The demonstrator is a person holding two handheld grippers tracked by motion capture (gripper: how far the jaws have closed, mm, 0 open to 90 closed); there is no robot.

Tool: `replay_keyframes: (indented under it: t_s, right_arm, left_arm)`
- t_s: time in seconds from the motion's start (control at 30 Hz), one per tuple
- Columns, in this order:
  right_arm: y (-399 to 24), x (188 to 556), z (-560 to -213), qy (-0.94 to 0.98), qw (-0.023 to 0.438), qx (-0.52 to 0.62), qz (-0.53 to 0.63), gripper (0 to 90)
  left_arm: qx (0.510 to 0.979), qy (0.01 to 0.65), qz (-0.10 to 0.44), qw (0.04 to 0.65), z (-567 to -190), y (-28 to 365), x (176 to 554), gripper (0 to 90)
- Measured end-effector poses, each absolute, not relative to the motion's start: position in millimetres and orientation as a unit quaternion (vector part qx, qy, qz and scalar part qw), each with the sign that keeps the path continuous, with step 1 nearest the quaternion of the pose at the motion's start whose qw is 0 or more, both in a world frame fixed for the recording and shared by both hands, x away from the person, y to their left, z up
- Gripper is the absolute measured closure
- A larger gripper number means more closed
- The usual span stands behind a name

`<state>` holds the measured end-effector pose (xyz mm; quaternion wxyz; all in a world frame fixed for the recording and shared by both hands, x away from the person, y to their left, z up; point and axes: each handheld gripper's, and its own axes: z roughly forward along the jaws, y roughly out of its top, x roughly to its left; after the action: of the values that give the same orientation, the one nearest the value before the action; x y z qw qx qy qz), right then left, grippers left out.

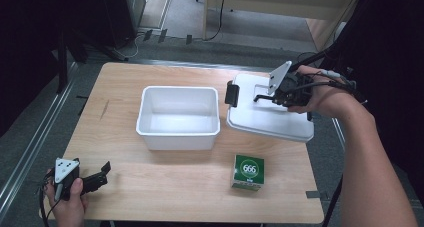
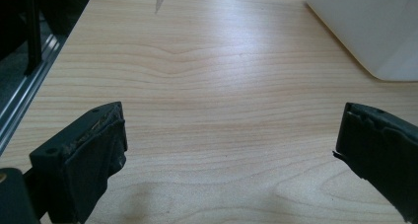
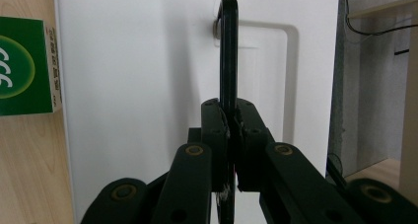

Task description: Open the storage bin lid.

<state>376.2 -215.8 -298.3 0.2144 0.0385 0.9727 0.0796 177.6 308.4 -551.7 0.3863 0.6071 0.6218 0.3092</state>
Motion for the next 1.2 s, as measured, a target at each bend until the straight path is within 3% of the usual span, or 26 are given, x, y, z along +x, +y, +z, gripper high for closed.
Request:
replay_keyframes:
  t_s: [0.7,1.2]
  right_arm:
    - [-247,385,-349,0.974,0.198,0.068,0.083,85.5]
    - [-246,392,-390,0.975,0.197,0.068,0.079,85.5]
  left_arm:
    - [0.605,0.623,0.310,0.388,-552,308,177,0.0]
    - [0.605,0.623,0.312,0.385,-552,308,177,0.0]
